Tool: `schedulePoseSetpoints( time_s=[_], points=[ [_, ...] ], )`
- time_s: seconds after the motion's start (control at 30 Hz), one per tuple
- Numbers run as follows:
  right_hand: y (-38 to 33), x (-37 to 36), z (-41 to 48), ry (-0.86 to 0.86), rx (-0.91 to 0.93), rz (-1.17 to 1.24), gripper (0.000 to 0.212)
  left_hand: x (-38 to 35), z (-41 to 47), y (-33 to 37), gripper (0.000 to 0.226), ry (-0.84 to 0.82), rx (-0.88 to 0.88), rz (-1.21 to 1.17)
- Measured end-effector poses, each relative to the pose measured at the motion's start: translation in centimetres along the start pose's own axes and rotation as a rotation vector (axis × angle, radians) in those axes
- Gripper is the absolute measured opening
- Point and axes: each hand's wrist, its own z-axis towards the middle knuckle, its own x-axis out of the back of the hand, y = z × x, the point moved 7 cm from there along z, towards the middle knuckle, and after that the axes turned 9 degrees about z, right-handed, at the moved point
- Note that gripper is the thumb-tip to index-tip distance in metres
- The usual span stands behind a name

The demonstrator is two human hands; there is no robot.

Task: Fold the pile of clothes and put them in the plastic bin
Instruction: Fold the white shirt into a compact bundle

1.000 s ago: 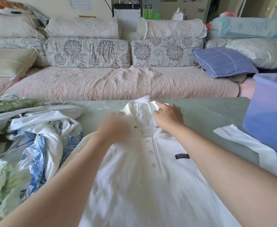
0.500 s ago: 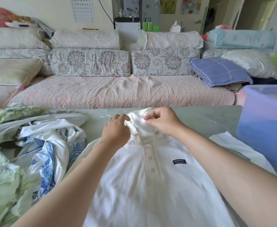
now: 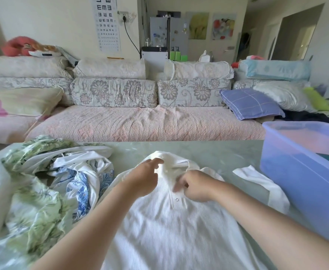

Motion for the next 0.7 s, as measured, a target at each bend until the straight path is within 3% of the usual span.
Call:
schedulePoseSetpoints(
  time_s=[0.1,0.17,0.23,0.33,0.4,0.47,0.57,0.6,0.67,0.7],
  points=[
    [-0.3,-2.6,-1.7,-0.259,-0.087,0.024,0.033,1.1,-1.0,-0.2,0.043,0.105,-0.02,0.006],
    [0.1,-3.3,-2.3,-0.315,-0.139,0.058,0.031,0.7,-1.4,0.1,0.044,0.123,-0.064,0.029],
    [0.7,-2.5,-2.0,-0.177,-0.192,0.145,0.031,0.1,-1.5,0.7,0.048,0.115,-0.112,0.044],
    [2.4,-0.1,-1.3,0.195,-0.23,0.284,0.029,-1.7,-1.2,1.7,0.058,0.01,-0.122,0.122],
    [3.2,1.4,-1.0,0.396,-0.223,0.224,0.016,-3.0,-0.6,1.6,0.066,-0.091,-0.067,0.19],
    [3.9,1.6,-0.4,0.45,-0.236,0.177,0.036,-3.6,0.3,1.2,0.07,-0.106,-0.01,0.249],
    [4.8,0.8,0.8,0.371,-0.308,0.251,0.079,-3.6,1.4,0.9,0.071,-0.09,0.027,0.266],
    [4.8,0.6,1.3,0.358,-0.302,0.296,0.075,-3.6,1.5,0.7,0.07,-0.097,0.039,0.249],
    [4.4,0.7,1.9,0.392,-0.254,0.309,0.028,-3.5,1.6,0.3,0.063,-0.106,0.053,0.23],
    [4.0,1.1,1.9,0.432,-0.235,0.272,0.015,-3.2,1.7,0.2,0.061,-0.084,0.05,0.22]
  ],
)
